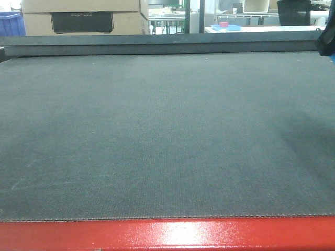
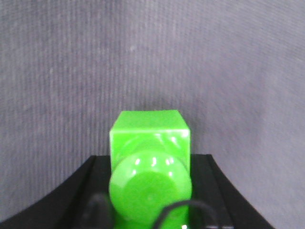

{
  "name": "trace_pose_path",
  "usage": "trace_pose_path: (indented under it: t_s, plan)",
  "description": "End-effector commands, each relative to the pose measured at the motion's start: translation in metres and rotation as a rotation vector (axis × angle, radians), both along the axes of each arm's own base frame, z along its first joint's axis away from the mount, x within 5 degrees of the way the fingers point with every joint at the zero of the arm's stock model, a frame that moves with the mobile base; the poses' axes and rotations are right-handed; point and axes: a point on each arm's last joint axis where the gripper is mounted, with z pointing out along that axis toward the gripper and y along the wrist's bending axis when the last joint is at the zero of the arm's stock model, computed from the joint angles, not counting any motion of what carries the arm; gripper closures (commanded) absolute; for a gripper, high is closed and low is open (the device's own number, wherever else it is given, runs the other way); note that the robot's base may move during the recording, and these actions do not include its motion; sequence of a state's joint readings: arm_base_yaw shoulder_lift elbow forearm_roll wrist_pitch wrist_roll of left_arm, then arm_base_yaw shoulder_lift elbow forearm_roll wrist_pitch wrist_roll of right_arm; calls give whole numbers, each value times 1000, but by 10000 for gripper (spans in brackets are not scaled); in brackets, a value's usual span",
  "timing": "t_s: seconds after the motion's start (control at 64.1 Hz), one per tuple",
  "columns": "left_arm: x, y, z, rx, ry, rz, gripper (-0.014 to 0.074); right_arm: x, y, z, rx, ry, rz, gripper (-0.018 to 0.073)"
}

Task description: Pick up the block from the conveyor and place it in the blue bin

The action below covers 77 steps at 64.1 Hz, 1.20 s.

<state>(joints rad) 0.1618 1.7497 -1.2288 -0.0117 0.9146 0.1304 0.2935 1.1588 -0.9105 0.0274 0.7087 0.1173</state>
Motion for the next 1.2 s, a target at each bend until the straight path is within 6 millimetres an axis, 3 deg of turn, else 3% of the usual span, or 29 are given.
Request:
trace_pose_path:
  t_s: [0.0,0.203,0.406,0.624,0.811,1.185]
  plan:
    - [-2,-15,20,-3,-55,-32,707,4,-10,0,-4,-22,-39,713]
    - [-11,-58,53,6,-171,-164,707,17,-38,-8,-26,13,-158,713]
    - [-33,-82,91,-6,-285,-224,707,14,-40,-6,-72,-2,-145,713]
    - [-74,-80,135,-14,-447,-211,707,-12,-39,-3,-91,-38,-114,713]
    - [-112,-77,153,-14,-551,-207,707,-41,-40,-5,-88,-87,-93,713]
    - [-177,-71,190,-9,-783,-204,707,-77,-47,51,-35,-316,-107,713]
